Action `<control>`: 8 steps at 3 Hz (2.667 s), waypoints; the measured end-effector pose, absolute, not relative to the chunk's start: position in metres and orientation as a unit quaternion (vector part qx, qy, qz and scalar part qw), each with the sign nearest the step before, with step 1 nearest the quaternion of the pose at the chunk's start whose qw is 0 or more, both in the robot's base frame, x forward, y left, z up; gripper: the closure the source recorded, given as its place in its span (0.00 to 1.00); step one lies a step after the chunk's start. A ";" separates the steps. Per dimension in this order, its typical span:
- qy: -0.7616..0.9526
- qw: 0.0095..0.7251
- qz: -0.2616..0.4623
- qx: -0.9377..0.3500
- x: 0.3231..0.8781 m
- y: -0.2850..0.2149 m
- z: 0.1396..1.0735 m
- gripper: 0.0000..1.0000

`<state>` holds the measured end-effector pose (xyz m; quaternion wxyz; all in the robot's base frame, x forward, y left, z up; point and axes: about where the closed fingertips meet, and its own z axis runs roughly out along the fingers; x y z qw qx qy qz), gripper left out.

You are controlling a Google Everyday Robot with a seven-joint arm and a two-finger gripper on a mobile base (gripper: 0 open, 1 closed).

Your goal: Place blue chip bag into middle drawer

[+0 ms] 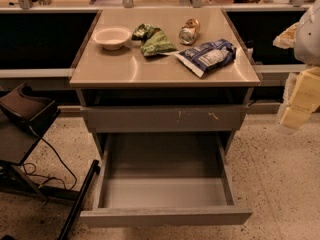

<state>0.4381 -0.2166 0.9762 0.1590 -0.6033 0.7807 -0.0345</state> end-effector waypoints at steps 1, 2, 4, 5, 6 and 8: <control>0.781 0.159 -0.034 -0.603 0.438 -0.217 0.976 0.00; 0.769 0.176 -0.030 -0.613 0.460 -0.216 0.983 0.00; 0.740 0.187 0.025 -0.645 0.570 -0.192 0.974 0.00; 0.745 0.211 0.061 -0.629 0.618 -0.193 0.961 0.00; 0.741 0.245 0.050 -0.623 0.637 -0.193 0.976 0.00; 0.747 0.263 0.045 -0.609 0.652 -0.190 0.974 0.00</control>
Offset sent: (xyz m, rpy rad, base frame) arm 0.0558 -0.0003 0.0138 0.0630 -0.0412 0.0835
